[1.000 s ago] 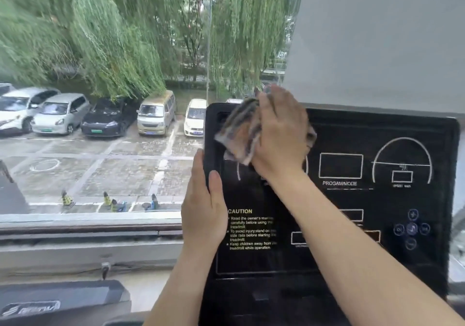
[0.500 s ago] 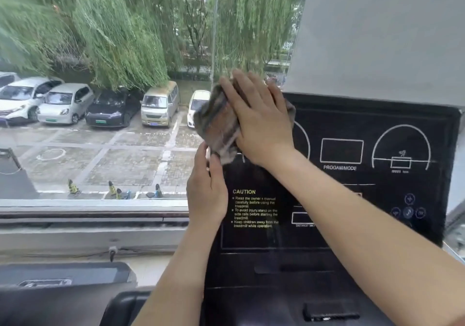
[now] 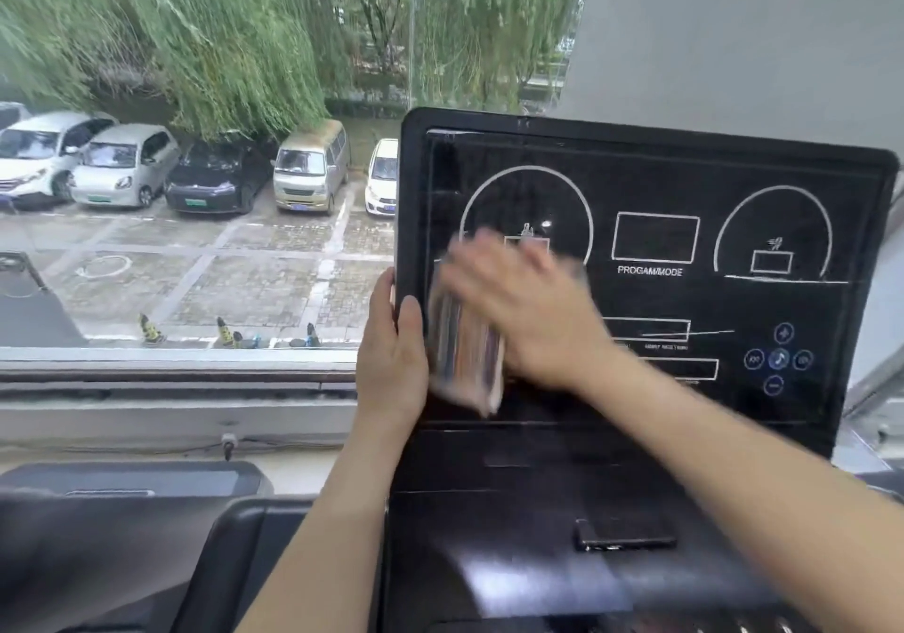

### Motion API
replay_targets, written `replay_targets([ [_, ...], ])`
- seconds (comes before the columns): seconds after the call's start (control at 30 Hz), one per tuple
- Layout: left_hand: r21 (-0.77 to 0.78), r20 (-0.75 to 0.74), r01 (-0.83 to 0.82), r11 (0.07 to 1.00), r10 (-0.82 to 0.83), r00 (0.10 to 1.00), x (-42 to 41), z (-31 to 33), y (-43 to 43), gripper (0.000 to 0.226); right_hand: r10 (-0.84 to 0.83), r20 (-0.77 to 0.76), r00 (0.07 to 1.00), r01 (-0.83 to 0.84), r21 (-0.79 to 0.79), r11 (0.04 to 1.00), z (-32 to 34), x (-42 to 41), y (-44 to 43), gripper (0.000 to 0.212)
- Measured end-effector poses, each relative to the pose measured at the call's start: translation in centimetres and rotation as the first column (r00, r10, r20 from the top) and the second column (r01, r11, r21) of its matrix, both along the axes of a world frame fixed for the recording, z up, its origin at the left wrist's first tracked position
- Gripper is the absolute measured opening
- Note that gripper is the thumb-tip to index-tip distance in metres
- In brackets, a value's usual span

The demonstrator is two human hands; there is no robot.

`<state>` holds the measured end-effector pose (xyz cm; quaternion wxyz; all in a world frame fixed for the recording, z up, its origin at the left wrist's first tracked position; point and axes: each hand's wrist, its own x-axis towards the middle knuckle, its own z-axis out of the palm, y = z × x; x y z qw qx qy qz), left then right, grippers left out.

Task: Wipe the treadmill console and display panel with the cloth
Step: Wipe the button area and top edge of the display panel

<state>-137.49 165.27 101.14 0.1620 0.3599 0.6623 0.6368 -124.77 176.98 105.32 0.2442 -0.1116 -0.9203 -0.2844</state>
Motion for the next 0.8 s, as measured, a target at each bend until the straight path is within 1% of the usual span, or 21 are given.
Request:
replay_targets([
  [0.03,-0.006,-0.004,-0.022,1.0,0.021,1.0,0.3,0.1,0.0,0.045,-0.07,-0.126,0.99,0.066,-0.033,0.997,3.0,-1.1,1.6,0.063],
  [0.1,-0.014,0.003,-0.061,0.998,0.061,0.998,0.6,0.1,0.2,0.044,-0.186,-0.336,0.923,0.149,-0.134,0.98,6.6,-3.3,2.6,0.06],
  [0.13,-0.019,0.0,-0.087,0.996,0.087,0.996,0.7,0.1,0.4,0.042,-0.21,-0.385,0.899,0.157,-0.165,0.974,6.5,-4.2,2.0,0.062],
  [0.17,-0.021,-0.001,-0.116,0.993,0.116,0.993,0.8,0.0,0.5,0.04,-0.204,-0.389,0.898,0.146,-0.175,0.974,5.1,-4.7,1.0,0.067],
  [0.2,-0.017,0.01,-0.141,0.99,0.141,0.99,0.8,-0.1,0.6,0.038,-0.172,-0.343,0.923,0.12,-0.169,0.978,2.8,-4.5,-0.3,0.071],
  [0.23,-0.004,0.027,-0.153,0.988,0.153,0.988,0.7,-0.3,0.7,0.037,-0.121,-0.262,0.957,0.083,-0.153,0.985,0.1,-3.7,-1.9,0.071],
  [0.27,0.016,0.046,-0.15,0.989,0.149,0.988,0.6,-0.5,0.7,0.038,-0.058,-0.169,0.984,0.036,-0.133,0.99,-2.6,-2.2,-3.2,0.065],
  [0.33,0.063,0.063,-0.117,0.991,0.113,0.992,0.3,-0.9,0.5,0.04,0.074,0.007,0.997,-0.073,-0.089,0.993,-6.5,1.2,-4.0,0.048],
  [0.37,0.07,0.06,-0.109,0.992,0.105,0.993,0.3,-1.0,0.5,0.04,0.131,0.079,0.988,-0.126,-0.067,0.99,-7.1,2.6,-3.6,0.044],
  [0.43,0.058,0.044,-0.116,0.992,0.113,0.993,0.5,-0.9,0.4,0.041,0.215,0.219,0.952,-0.218,-0.013,0.976,-5.8,3.8,-1.9,0.053],
  [0.47,0.046,0.044,-0.121,0.992,0.119,0.992,0.6,-0.8,0.5,0.04,0.225,0.27,0.936,-0.24,0.024,0.971,-4.2,3.8,-0.7,0.057],
  [0.5,0.036,0.049,-0.125,0.992,0.123,0.991,0.8,-0.8,0.5,0.041,0.211,0.26,0.942,-0.236,0.069,0.969,-2.0,3.4,0.8,0.059],
  [0.53,0.027,0.047,-0.13,0.991,0.129,0.991,0.9,-0.8,0.5,0.042,0.176,0.176,0.969,-0.196,0.101,0.975,0.8,2.7,2.6,0.059],
  [0.57,0.016,0.037,-0.137,0.99,0.137,0.99,1.0,-0.8,0.5,0.043,0.11,0.041,0.993,-0.114,0.095,0.989,3.9,2.0,4.3,0.058],
  [0.6,0.002,0.022,-0.147,0.989,0.146,0.989,1.0,-0.7,0.5,0.044,0.028,-0.098,0.995,-0.022,0.063,0.998,7.1,1.4,5.8,0.057],
  [0.67,-0.024,0.004,-0.158,0.987,0.158,0.987,1.3,-0.7,0.6,0.045,-0.134,-0.312,0.941,0.117,-0.074,0.99,10.9,0.7,7.3,0.057],
  [0.7,-0.036,0.003,-0.163,0.986,0.163,0.987,1.4,-0.6,0.5,0.045,-0.196,-0.37,0.908,0.158,-0.131,0.979,10.6,0.4,6.9,0.056],
  [0.73,-0.043,-0.002,-0.171,0.984,0.171,0.985,1.6,-0.5,0.4,0.045,-0.223,-0.402,0.888,0.175,-0.153,0.973,9.1,0.3,6.0,0.055],
  [0.77,-0.045,-0.012,-0.18,0.983,0.179,0.984,1.8,-0.3,0.4,0.045,-0.216,-0.394,0.893,0.169,-0.151,0.974,6.5,0.4,4.7,0.054],
  [0.8,-0.048,-0.021,-0.188,0.981,0.187,0.982,1.9,-0.2,0.3,0.045,-0.18,-0.345,0.921,0.143,-0.13,0.981,3.3,1.1,2.9,0.053],
])
